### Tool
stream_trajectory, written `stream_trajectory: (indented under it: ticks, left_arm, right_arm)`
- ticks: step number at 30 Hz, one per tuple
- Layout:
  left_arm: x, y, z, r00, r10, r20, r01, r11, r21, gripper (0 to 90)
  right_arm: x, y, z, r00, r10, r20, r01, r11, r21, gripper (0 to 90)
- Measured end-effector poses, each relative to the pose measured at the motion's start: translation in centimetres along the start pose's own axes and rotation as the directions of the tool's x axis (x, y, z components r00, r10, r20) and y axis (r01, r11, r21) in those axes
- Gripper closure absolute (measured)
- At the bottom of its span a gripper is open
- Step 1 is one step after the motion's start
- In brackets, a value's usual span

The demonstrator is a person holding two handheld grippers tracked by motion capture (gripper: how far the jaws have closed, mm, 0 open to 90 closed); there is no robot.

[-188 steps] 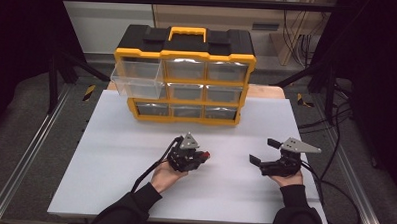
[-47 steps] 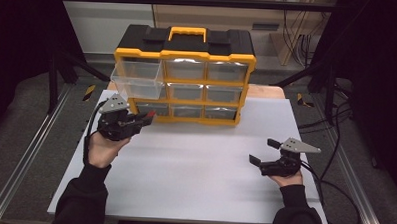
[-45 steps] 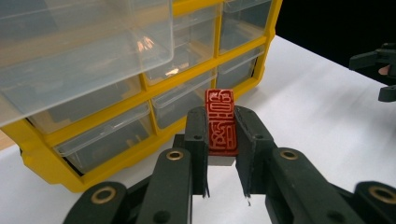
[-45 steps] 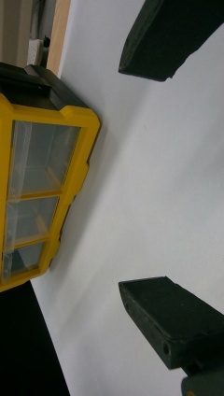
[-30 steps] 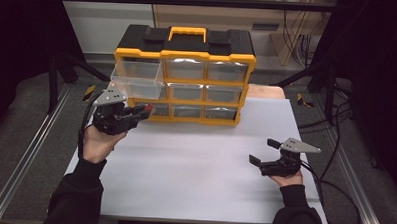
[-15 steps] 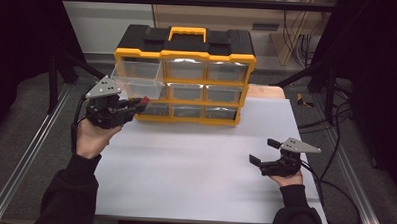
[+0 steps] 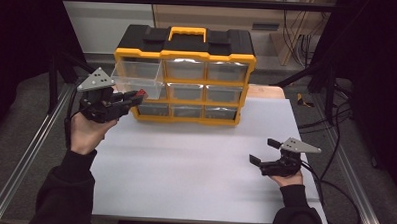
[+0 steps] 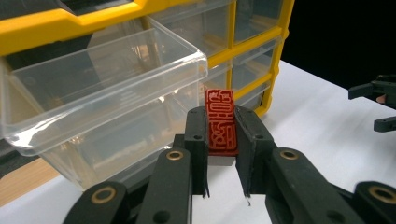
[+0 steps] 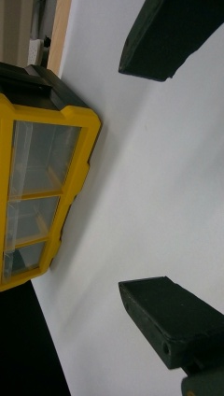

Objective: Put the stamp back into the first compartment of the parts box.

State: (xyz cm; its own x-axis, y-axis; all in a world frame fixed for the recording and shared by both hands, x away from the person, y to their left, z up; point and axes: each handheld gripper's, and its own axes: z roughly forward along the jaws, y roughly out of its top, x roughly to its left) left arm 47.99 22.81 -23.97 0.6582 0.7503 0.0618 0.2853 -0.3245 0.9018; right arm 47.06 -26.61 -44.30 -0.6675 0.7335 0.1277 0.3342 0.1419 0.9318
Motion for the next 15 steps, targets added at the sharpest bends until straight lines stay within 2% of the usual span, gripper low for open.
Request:
stream_trajectory:
  ticks: [15]
  left_arm:
    - [0.2,1.6,-0.9,0.9994,0.022,-0.025,-0.022,0.9995,-0.023,76.1]
  right_arm:
    - [0.0,0.0,0.0,1.0,0.001,-0.001,-0.001,1.0,0.002,0.3]
